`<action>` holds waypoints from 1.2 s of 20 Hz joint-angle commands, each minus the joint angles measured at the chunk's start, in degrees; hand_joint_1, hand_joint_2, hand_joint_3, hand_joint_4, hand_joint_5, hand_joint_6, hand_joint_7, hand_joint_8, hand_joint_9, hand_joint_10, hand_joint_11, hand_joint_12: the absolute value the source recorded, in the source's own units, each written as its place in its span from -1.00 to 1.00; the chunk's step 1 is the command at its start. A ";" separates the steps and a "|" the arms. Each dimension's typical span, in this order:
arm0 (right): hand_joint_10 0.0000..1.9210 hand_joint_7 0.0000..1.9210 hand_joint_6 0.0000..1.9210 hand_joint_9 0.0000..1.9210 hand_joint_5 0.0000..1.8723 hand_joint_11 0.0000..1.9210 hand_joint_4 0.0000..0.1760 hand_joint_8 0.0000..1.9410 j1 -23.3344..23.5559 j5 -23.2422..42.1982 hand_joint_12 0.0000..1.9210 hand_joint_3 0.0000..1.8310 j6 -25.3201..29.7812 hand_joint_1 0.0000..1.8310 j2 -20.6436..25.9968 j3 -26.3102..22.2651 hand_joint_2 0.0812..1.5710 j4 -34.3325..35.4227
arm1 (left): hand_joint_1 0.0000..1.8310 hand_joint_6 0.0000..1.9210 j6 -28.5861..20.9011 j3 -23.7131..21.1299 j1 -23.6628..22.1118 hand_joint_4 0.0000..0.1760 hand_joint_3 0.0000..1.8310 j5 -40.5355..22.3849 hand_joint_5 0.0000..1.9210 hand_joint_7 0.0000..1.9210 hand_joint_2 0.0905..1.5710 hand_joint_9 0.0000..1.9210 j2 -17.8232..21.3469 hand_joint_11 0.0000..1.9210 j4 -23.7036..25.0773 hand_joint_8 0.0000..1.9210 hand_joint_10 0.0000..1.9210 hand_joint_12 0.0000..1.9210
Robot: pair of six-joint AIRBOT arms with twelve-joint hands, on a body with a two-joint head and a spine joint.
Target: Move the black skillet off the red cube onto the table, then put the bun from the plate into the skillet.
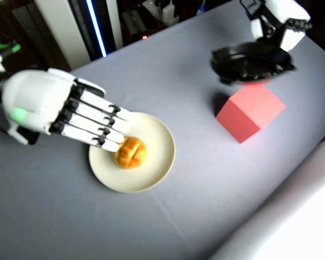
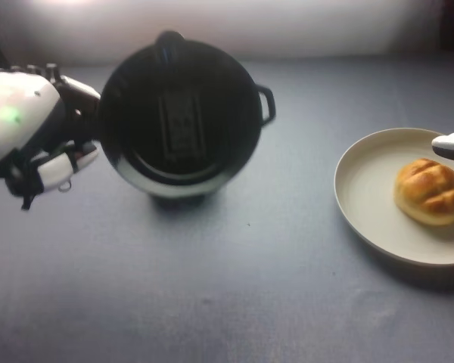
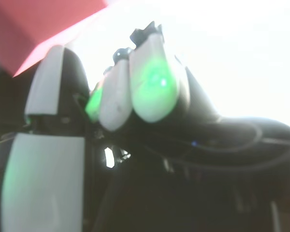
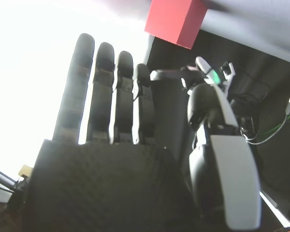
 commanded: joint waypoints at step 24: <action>-1.00 -0.49 -1.00 -0.47 -0.56 -0.74 -0.99 -1.00 0.35 5.70 -0.26 -1.00 0.62 -0.38 -0.06 0.32 0.68 1.06 | 0.12 0.28 4.14 -1.87 4.63 -0.93 -0.99 8.29 -0.12 -0.26 0.40 -0.27 -2.33 -0.36 3.18 0.49 0.58 0.75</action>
